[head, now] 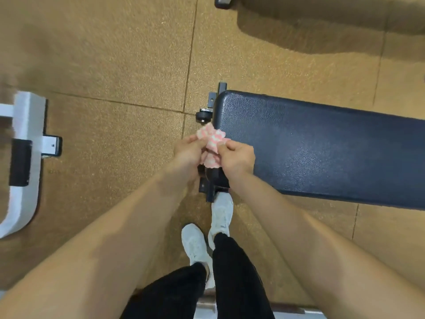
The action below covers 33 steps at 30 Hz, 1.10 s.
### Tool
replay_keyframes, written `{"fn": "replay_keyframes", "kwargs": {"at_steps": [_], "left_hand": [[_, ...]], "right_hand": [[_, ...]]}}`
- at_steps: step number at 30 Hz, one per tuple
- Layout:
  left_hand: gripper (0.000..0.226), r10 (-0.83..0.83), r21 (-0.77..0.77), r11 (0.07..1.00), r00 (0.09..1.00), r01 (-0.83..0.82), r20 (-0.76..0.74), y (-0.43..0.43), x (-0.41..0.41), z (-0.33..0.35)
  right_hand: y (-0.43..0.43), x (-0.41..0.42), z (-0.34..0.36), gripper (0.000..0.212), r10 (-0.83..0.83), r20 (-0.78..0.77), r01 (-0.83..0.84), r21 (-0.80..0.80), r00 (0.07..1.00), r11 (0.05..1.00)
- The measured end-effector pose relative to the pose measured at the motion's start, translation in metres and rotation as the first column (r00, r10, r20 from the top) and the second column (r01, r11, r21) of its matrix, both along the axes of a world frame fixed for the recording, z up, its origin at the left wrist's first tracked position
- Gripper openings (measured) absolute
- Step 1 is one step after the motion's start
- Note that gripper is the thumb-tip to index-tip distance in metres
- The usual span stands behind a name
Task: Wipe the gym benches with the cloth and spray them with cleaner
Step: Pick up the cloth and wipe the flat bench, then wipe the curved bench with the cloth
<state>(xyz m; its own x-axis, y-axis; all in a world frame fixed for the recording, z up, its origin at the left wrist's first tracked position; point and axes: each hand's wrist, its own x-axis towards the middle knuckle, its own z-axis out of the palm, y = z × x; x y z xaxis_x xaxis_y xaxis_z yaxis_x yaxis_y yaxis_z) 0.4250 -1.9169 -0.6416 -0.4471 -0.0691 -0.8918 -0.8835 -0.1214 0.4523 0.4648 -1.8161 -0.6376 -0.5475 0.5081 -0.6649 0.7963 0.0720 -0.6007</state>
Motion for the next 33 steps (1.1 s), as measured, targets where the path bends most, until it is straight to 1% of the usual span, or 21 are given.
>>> {"fn": "replay_keyframes", "kwargs": {"at_steps": [4,8,9,12,13,15,16,18,19,22,23,25,27,28,30,32,33], "left_hand": [[0.022,-0.026,0.012,1.0,0.997,0.027,-0.067,0.009,-0.027,0.0],[0.022,-0.075,0.032,0.996,0.991,0.079,-0.112,0.018,-0.057,0.007],[0.022,-0.109,0.016,0.994,0.986,0.112,-0.129,0.02,-0.065,0.009],[0.022,-0.305,-0.097,0.952,0.934,0.291,-0.187,0.026,-0.092,0.008],[0.024,-0.348,-0.101,0.937,0.914,0.334,-0.208,0.027,-0.102,0.007],[0.026,-0.421,-0.055,0.906,0.876,0.42,-0.237,0.03,-0.12,0.008],[0.023,-0.448,-0.02,0.889,0.861,0.457,-0.242,0.031,-0.129,0.01],[0.013,-0.487,0.029,0.861,0.838,0.509,-0.249,0.029,-0.146,0.019],[0.01,-0.511,0.014,0.847,0.821,0.531,-0.255,0.025,-0.155,0.026],[0.018,-0.58,-0.081,0.806,0.756,0.586,-0.304,0.0,-0.181,0.057],[0.021,-0.584,-0.078,0.8,0.744,0.594,-0.323,-0.011,-0.19,0.071],[0.025,-0.58,-0.03,0.79,0.73,0.613,-0.361,-0.034,-0.204,0.101],[0.025,-0.571,0.01,0.783,0.725,0.622,-0.384,-0.055,-0.217,0.138],[0.024,-0.568,0.015,0.781,0.719,0.625,-0.4,-0.064,-0.223,0.158],[0.024,-0.559,-0.004,0.78,0.695,0.625,-0.453,-0.077,-0.236,0.2],[0.025,-0.558,-0.035,0.769,0.643,0.638,-0.524,-0.086,-0.251,0.242],[0.025,-0.567,-0.044,0.753,0.612,0.657,-0.551,-0.089,-0.259,0.262]], "right_hand": [[0.011,-0.034,-0.001,0.027,0.1,-0.048,-0.096,0.068,0.994,0.993],[0.018,-0.064,-0.004,0.028,0.112,-0.059,-0.104,0.13,0.992,0.986],[0.02,-0.07,-0.005,0.028,0.103,-0.055,-0.094,0.14,0.993,0.986],[0.024,-0.093,-0.002,0.028,0.052,-0.032,-0.047,0.153,0.998,0.987],[0.026,-0.101,0.002,0.028,0.039,-0.022,-0.035,0.162,0.999,0.986],[0.03,-0.114,0.008,0.029,0.004,-0.018,-0.001,0.174,1.0,0.985],[0.032,-0.121,0.012,0.031,-0.014,-0.023,0.018,0.182,1.0,0.983],[0.037,-0.133,0.017,0.025,-0.06,-0.047,0.067,0.169,0.997,0.983],[0.039,-0.138,0.022,0.021,-0.104,-0.071,0.112,0.132,0.992,0.985],[0.031,-0.152,0.062,0.022,-0.29,-0.115,0.283,-0.073,0.95,0.956],[0.026,-0.155,0.078,0.018,-0.332,-0.129,0.317,-0.127,0.934,0.94],[0.011,-0.159,0.11,0.011,-0.4,-0.151,0.373,-0.176,0.904,0.911],[-0.006,-0.162,0.143,0.014,-0.462,-0.144,0.428,-0.218,0.875,0.877],[-0.016,-0.165,0.16,0.015,-0.48,-0.142,0.443,-0.228,0.866,0.867],[-0.033,-0.173,0.194,0.015,-0.451,-0.183,0.424,-0.169,0.874,0.89],[-0.048,-0.183,0.232,0.007,-0.404,-0.277,0.387,-0.116,0.872,0.915],[-0.054,-0.189,0.252,0.011,-0.382,-0.328,0.358,-0.132,0.864,0.924]]}}
